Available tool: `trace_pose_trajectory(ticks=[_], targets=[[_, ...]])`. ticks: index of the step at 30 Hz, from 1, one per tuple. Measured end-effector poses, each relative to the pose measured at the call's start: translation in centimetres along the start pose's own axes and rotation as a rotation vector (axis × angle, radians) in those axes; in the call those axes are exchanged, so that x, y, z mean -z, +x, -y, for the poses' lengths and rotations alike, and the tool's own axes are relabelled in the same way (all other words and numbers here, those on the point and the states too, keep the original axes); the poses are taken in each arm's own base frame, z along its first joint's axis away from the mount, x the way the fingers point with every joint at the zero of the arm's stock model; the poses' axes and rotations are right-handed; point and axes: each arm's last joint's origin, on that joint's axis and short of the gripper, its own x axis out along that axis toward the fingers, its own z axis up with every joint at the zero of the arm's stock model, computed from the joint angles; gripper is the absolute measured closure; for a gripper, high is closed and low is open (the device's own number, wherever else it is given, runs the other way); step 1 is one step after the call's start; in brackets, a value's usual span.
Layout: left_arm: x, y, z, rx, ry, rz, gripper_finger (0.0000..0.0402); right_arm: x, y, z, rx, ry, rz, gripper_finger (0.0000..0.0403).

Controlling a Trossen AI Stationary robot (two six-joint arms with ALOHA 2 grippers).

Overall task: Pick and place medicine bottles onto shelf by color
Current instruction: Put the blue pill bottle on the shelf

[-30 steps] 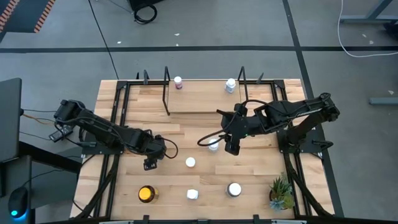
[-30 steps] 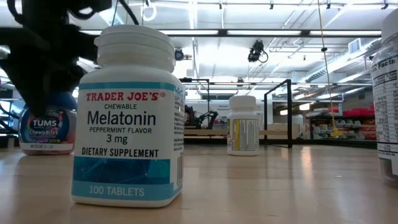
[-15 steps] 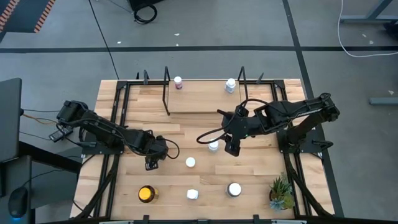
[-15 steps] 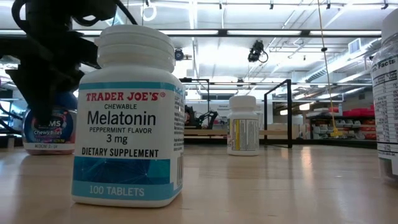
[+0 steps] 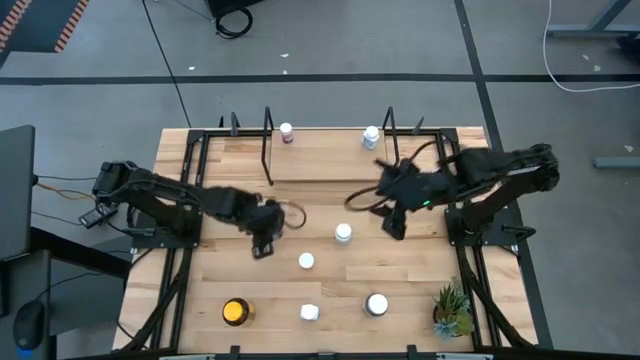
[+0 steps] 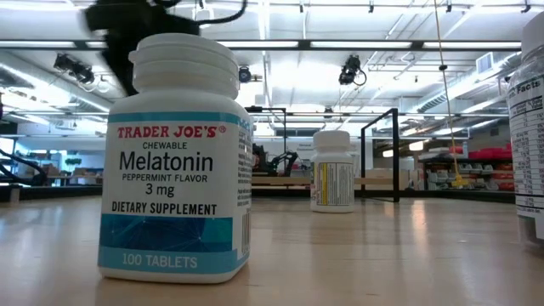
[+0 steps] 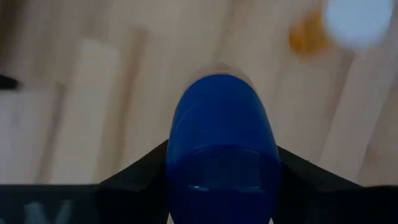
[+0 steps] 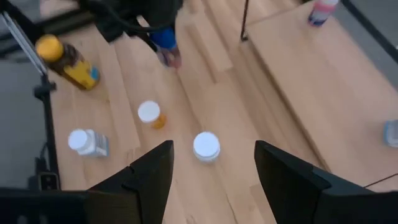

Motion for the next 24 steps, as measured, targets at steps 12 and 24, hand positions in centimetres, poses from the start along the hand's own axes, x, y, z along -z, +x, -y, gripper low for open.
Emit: trace_pose_trajectory(ticks=[12, 24], targets=[[-7.1, -2.7, -5.4, -0.067, -0.055, 0.068, 0.0202, 2.7, -5.8, 4.5, 0.082, -0.046, -0.027, 0.0172], [-12.8, -0.3, -9.7, -0.126, -0.097, -0.018, 0.0203, 3.0, -6.8, 5.2, 0.092, -0.168, -0.003, 0.0172]])
